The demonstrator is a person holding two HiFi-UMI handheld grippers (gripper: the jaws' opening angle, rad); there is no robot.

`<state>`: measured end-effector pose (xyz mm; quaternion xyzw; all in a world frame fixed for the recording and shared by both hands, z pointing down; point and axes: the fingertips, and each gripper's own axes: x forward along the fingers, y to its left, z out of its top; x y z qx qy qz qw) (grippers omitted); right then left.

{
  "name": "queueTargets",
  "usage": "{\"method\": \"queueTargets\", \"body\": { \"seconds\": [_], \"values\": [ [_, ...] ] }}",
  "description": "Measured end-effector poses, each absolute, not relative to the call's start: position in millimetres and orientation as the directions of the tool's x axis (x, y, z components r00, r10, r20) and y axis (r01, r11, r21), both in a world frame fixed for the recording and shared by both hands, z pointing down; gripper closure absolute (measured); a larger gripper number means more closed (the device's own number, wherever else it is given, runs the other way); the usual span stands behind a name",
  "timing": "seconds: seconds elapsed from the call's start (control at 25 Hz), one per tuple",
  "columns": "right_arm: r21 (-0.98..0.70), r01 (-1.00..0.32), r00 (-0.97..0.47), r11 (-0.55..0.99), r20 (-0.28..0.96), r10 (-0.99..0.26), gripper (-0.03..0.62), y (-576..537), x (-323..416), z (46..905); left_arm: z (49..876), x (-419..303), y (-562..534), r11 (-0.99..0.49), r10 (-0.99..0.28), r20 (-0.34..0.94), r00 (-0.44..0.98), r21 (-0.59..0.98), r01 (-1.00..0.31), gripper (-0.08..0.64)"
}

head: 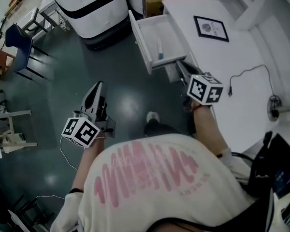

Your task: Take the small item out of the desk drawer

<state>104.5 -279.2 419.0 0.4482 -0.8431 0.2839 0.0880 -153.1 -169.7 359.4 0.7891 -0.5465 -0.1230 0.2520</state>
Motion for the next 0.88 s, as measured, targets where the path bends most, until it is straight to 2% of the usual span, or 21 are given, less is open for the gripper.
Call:
{"method": "queueTargets", "body": {
  "seconds": [0.36, 0.64, 0.88],
  "values": [
    [-0.366, -0.787, -0.615, 0.497, 0.538, -0.576, 0.575, -353, 83, 484, 391, -164, -240, -0.206, -0.942, 0.111, 0.317, 0.556, -0.806, 0.532],
    [-0.434, -0.824, -0.567, 0.365, 0.627, -0.534, 0.575, -398, 88, 541, 416, -170, -270, -0.169, -0.935, 0.159, 0.316, 0.582, -0.795, 0.532],
    [-0.461, -0.830, -0.557, 0.314, 0.672, -0.487, 0.575, -428, 80, 575, 435, -170, -322, -0.175, -0.922, 0.185, 0.341, 0.587, -0.791, 0.532]
  ]
}}
